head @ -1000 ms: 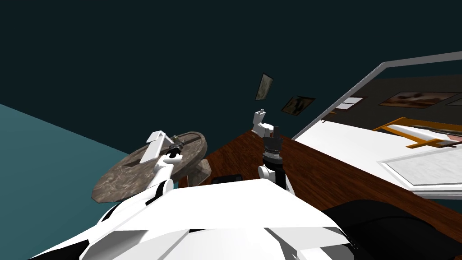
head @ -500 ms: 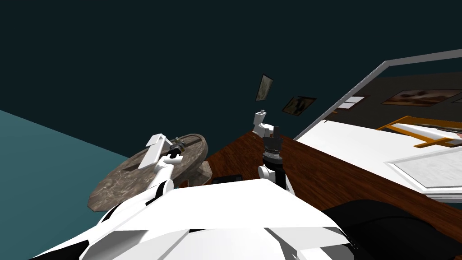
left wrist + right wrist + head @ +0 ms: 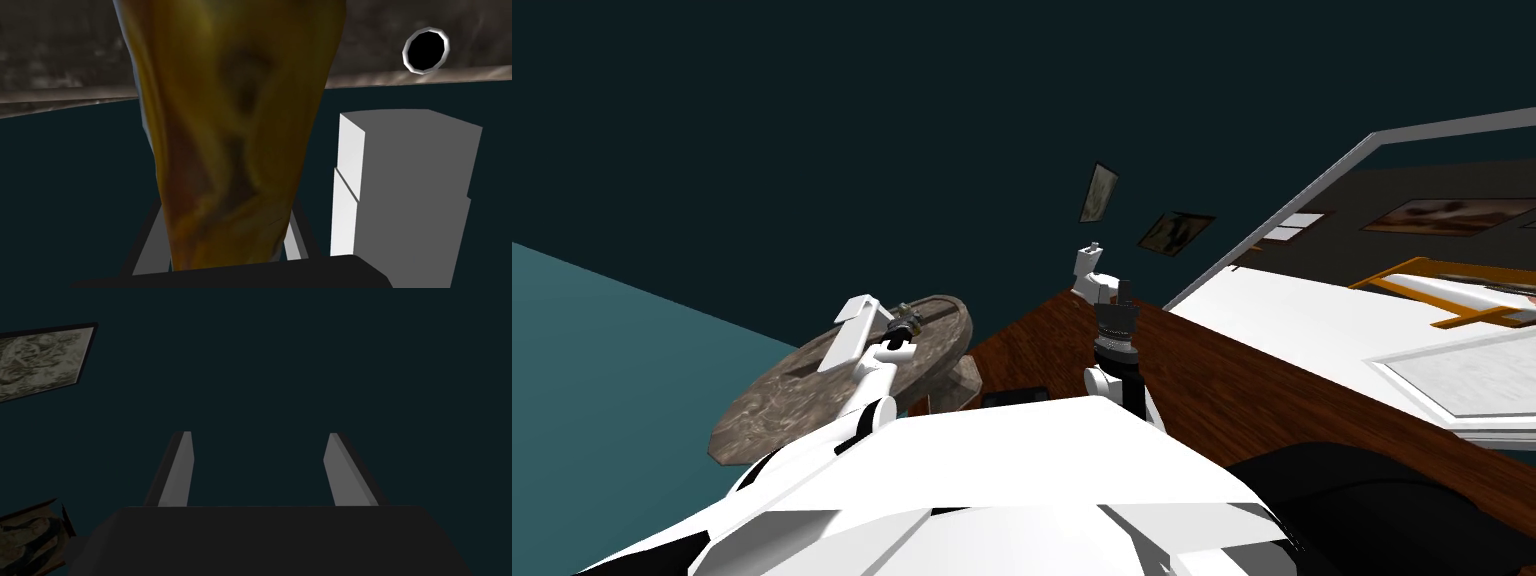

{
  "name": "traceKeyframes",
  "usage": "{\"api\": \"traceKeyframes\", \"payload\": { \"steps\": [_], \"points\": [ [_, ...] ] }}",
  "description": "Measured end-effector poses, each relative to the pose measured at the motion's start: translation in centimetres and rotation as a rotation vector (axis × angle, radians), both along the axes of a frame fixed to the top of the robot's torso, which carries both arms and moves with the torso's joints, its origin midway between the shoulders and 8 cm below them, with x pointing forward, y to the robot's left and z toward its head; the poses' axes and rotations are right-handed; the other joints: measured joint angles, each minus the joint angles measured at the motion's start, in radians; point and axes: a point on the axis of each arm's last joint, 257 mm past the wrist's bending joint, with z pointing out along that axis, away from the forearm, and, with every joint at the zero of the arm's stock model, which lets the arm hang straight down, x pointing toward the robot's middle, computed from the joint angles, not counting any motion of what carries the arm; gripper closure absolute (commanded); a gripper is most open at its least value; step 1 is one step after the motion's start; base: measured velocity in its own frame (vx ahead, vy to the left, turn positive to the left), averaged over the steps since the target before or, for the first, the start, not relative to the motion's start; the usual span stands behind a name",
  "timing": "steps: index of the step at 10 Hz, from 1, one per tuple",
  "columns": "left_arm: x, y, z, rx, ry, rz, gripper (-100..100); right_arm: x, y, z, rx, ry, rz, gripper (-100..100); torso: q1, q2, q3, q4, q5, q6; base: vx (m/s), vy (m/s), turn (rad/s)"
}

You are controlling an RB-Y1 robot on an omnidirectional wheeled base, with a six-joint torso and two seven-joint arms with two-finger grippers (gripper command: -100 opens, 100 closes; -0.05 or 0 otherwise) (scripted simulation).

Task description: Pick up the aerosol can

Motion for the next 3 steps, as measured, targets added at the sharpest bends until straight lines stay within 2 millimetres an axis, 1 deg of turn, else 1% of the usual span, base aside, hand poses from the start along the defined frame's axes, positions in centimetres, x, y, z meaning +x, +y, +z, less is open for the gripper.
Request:
{"api": "traceKeyframes", "payload": {
  "steps": [1, 2, 3],
  "points": [
    [0.18, -0.01, 0.42, 0.000, -0.010, -0.001, 100, 0.00, 0.00, 0.00, 0.000, 0.000, 0.000, 0, -0.001, 0.004, 0.002, 0.000, 0.001, -0.001, -0.167, -0.062, 0.019],
    [0.26, -0.06, 0.56, -0.003, -0.016, -0.002, 100, 0.00, 0.00, 0.00, 0.000, 0.000, 0.000, 0, -0.001, 0.008, 0.003, -0.001, 0.002, -0.002, -0.080, -0.030, 0.006],
    [0.19, -0.10, 0.41, -0.005, -0.014, -0.001, 0, 0.00, 0.00, 0.00, 0.000, 0.000, 0.000, 0, 0.001, 0.004, 0.002, 0.000, 0.001, -0.002, -0.015, -0.007, 0.004]
  ]
}}
